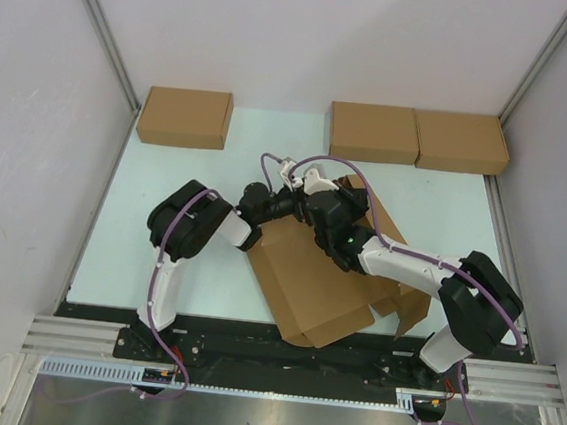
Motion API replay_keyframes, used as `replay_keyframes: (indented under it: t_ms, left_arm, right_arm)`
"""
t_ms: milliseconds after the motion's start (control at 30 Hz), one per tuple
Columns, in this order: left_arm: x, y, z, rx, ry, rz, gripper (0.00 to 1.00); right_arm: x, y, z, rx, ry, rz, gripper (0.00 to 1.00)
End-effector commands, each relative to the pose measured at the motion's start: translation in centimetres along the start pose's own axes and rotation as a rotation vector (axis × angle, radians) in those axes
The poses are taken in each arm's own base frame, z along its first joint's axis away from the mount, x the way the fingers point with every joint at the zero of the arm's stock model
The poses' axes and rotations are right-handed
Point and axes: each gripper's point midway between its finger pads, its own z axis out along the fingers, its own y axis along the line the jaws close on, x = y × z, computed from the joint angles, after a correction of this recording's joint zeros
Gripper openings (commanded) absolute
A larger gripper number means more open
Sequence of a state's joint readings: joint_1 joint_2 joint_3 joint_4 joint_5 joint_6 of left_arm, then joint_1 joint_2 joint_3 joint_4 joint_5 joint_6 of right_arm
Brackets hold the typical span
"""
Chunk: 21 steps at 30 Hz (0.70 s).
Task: Fold the paper box
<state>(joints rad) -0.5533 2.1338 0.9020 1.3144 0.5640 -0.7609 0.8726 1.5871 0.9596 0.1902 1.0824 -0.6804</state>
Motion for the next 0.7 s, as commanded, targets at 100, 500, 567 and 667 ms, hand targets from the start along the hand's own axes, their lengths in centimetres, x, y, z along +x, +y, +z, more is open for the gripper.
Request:
replay_keyframes:
  t_ms: [100, 500, 567, 667]
  left_arm:
    - [-3.5, -4.7, 1.8, 0.195, -0.154, 0.224, 0.94]
    - [-4.4, -5.0, 0.5, 0.191, -0.264, 0.289, 0.94]
    - [-4.3, -5.1, 0.5, 0.195, -0.26, 0.29, 0.95]
    - [-4.3, -5.3, 0.5, 0.201, -0.259, 0.301, 0.95]
  right_arm:
    - [0.6, 3.0, 0.2, -0.098, -0.003, 0.038, 0.0]
    - [1.0, 3.9, 0.3, -0.109, 0.02, 0.013, 0.0]
    - [1.2, 3.8, 0.6, -0.077, 0.032, -0.012, 0.0]
    - [1.1, 3.4, 0.7, -0.031, 0.038, -0.037, 0.0]
